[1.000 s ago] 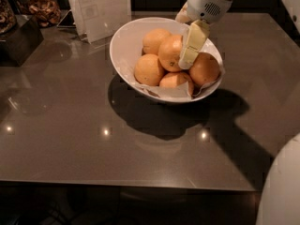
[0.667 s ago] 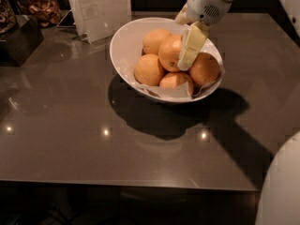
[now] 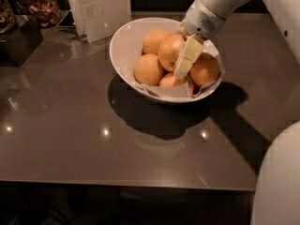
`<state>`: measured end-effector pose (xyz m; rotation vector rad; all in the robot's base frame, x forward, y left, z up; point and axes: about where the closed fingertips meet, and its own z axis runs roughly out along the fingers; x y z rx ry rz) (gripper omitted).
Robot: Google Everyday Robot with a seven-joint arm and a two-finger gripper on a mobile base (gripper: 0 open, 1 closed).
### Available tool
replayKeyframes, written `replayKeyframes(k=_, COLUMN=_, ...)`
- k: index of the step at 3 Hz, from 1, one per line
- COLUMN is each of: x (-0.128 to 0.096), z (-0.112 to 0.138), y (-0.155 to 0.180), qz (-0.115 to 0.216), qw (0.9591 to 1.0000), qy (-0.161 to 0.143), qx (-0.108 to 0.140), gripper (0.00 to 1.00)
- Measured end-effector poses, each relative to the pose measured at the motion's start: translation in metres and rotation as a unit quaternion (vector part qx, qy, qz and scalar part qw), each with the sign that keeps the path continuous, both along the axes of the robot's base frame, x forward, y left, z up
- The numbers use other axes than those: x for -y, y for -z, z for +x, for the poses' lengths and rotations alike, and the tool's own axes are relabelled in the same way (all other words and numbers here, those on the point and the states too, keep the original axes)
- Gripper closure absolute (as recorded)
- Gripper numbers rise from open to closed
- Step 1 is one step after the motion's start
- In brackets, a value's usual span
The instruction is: Pick orange from white bowl
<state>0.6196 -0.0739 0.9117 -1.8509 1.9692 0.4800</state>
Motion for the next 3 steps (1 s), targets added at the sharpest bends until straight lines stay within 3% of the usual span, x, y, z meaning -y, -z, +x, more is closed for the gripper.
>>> replayKeyframes(k=3, x=0.0, z=0.0, y=0.0, qz=0.0, qw=1.0, qy=0.0, qx=0.0, gripper=0.65)
